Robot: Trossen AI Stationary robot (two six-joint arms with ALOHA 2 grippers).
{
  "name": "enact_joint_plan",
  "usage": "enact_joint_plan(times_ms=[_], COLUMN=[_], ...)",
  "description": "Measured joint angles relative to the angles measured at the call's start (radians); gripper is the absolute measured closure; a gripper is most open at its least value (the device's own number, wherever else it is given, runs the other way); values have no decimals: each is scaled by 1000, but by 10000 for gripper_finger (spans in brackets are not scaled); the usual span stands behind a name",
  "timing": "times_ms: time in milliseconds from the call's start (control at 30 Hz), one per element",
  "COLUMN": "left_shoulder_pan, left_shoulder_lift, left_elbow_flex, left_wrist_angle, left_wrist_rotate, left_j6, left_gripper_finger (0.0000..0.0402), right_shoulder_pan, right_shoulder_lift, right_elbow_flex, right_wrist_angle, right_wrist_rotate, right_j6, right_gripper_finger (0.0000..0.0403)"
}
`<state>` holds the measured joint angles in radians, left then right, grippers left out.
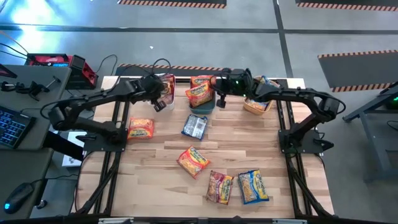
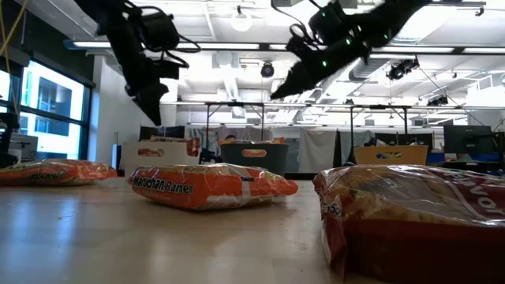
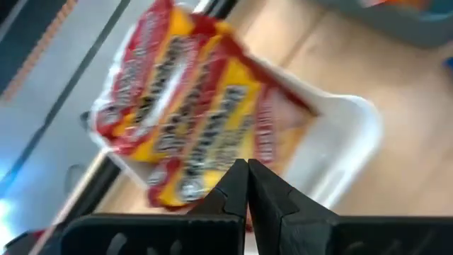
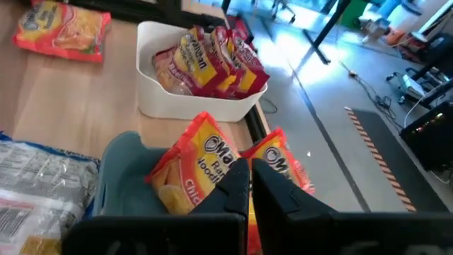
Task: Sort Maruchan noodles
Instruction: Adjust the orange noodle packs into the blue bin
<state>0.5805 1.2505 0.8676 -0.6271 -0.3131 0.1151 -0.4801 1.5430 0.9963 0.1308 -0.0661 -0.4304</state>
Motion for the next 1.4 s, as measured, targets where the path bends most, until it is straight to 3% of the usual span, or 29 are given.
enact_joint_plan(times_ms=[233,367,467,567,733,900,1200,1400], left_shoulder_pan=[-112,-150,-138,-114,-38,52,109,107], left_shoulder_lift=[-42,-15,15,36,102,255,567,747], left_elbow_flex=[-72,-102,-100,-102,-80,97,524,727], left_wrist_angle=[84,209,283,408,584,434,157,10], left_wrist_rotate=[217,257,279,353,399,449,520,517], left_j6=[-162,-237,-241,-199,-163,-78,30,62], left_gripper_finger=[402,401,400,393,389,360,239,179], right_shoulder_pan=[3,-15,-38,-48,-70,-105,-204,-255], right_shoulder_lift=[-60,-101,-114,-94,-41,-26,-26,-26], right_elbow_flex=[-195,-244,-229,-156,-7,1,-46,-47], right_wrist_angle=[206,216,166,74,-176,-133,-59,-46], right_wrist_rotate=[-9,-142,-226,-188,-147,-151,-152,-190], right_j6=[100,82,98,124,29,5,-17,-57], right_gripper_finger=[403,403,403,403,403,403,403,403])
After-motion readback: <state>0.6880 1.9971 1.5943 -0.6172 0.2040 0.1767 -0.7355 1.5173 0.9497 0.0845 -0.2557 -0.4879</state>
